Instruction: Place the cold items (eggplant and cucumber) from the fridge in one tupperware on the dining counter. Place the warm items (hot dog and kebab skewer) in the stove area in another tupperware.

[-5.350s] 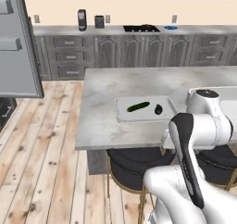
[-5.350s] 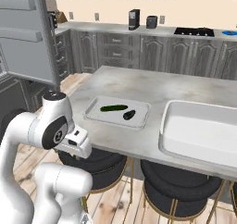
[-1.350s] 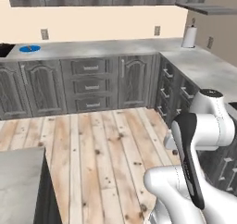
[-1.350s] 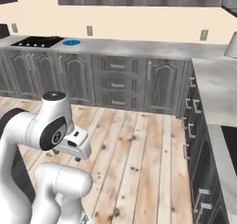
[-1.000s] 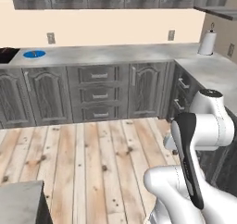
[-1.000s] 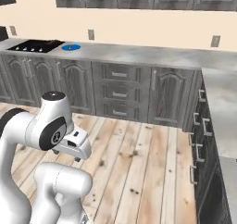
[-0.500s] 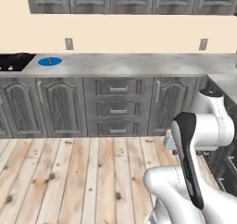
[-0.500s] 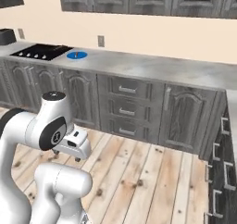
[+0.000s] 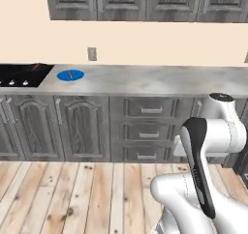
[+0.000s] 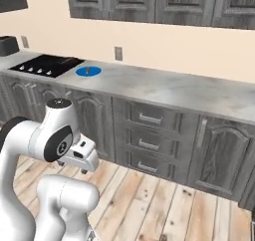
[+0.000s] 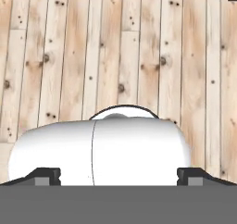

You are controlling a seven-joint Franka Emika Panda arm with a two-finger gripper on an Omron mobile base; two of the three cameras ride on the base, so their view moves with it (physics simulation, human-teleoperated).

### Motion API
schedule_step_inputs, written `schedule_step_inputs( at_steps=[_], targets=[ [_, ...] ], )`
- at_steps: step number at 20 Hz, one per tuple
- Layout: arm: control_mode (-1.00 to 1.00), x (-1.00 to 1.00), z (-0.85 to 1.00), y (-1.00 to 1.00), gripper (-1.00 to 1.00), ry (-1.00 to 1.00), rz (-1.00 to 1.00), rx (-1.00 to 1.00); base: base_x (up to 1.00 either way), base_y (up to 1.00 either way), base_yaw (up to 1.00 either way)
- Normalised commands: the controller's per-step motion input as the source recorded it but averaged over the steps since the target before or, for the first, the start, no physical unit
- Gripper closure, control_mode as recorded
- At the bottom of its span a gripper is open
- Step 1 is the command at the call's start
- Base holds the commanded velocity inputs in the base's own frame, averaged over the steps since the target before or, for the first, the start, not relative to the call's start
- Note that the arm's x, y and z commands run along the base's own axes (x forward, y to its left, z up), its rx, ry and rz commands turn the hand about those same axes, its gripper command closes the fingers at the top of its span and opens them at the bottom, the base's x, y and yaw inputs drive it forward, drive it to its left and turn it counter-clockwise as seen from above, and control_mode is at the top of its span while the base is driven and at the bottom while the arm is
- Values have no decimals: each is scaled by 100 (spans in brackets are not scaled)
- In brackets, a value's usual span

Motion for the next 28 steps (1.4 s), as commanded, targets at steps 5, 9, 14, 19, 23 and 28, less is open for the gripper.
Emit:
schedule_step_inputs(
  at_steps=[5, 9, 14, 19, 23, 28],
  targets=[
    [100, 0, 0, 0, -100, 0, 0, 0, 100, 77, 0],
    [100, 0, 0, 0, -100, 0, 0, 0, 100, 71, 0],
    [100, 0, 0, 0, -100, 0, 0, 0, 100, 64, 0],
    [100, 0, 0, 0, -100, 0, 0, 0, 100, 66, 0],
    [100, 0, 0, 0, -100, 0, 0, 0, 93, 65, 0],
    [100, 0, 0, 0, -100, 0, 0, 0, 72, 58, 0]
  ],
)
